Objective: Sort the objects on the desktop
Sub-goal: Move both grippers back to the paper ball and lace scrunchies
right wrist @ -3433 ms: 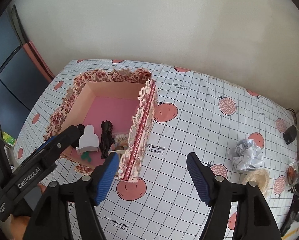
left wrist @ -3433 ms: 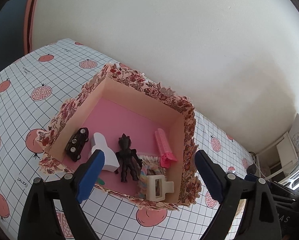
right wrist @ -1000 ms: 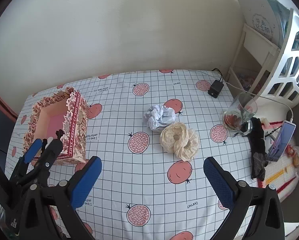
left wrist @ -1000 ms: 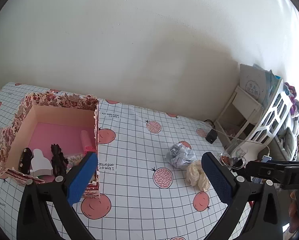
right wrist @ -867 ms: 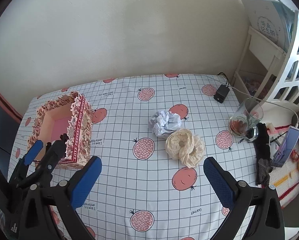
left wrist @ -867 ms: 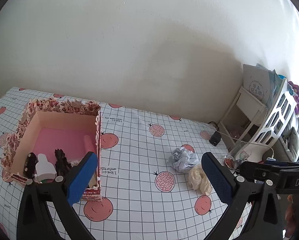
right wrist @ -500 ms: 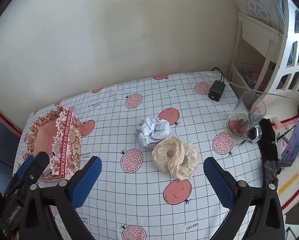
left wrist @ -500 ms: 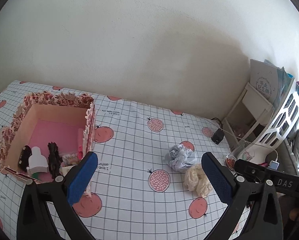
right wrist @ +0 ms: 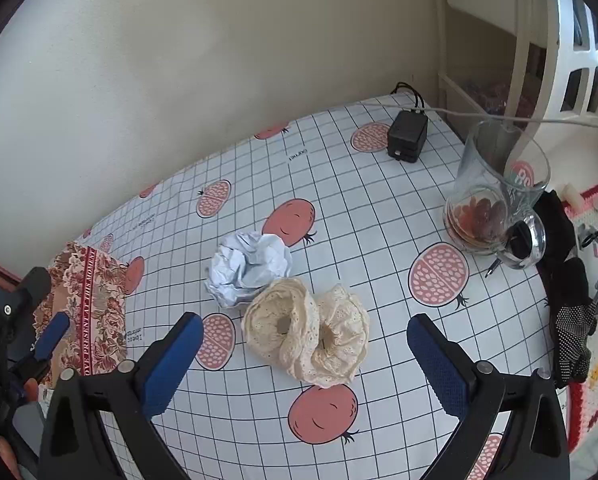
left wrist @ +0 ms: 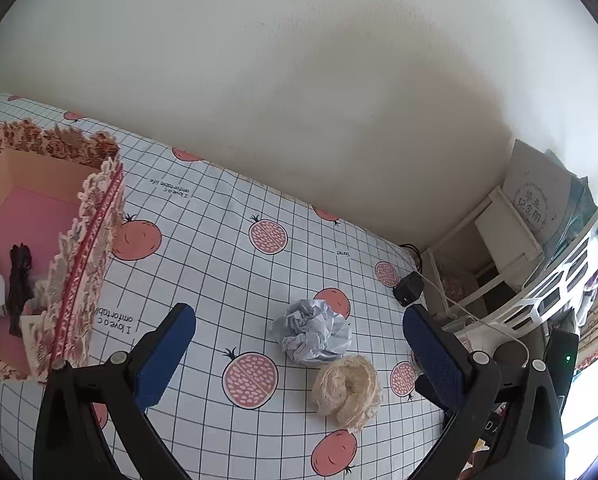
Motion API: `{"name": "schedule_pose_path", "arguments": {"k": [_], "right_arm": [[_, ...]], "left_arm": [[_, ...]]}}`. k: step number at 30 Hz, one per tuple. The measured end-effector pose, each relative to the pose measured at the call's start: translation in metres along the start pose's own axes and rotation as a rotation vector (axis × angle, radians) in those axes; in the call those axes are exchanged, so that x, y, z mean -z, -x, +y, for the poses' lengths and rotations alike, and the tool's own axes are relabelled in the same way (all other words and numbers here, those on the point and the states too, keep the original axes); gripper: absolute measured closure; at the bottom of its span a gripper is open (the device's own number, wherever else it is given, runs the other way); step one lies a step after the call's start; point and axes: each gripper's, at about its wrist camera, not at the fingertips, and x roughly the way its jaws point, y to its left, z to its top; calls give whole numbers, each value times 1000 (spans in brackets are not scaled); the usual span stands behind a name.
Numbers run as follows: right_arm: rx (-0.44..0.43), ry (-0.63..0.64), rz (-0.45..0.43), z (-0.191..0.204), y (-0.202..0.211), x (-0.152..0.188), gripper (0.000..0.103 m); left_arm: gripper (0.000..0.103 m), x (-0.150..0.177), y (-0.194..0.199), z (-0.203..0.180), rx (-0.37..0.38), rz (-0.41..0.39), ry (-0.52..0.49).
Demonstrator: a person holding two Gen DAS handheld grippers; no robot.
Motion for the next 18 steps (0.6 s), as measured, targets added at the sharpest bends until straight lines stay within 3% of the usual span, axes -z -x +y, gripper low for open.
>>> {"name": "schedule_pose_path", "arguments": {"k": [4, 7, 13, 18], "right_arm": [[16, -31, 27, -7, -13, -4, 0], [1, -28, 65, -5, -23, -2, 0], [19, 43, 136, 10, -47, 10, 0], [44, 101, 208, 19, -71, 20, 0]], "left_arm": [[0, 1, -27, -4, -59, 40, -56], [0, 6, -45, -3, -60, 78, -47], [0, 11, -81, -14, -67, 155, -81], [0, 18, -109, -29, -107, 201, -181]]}}
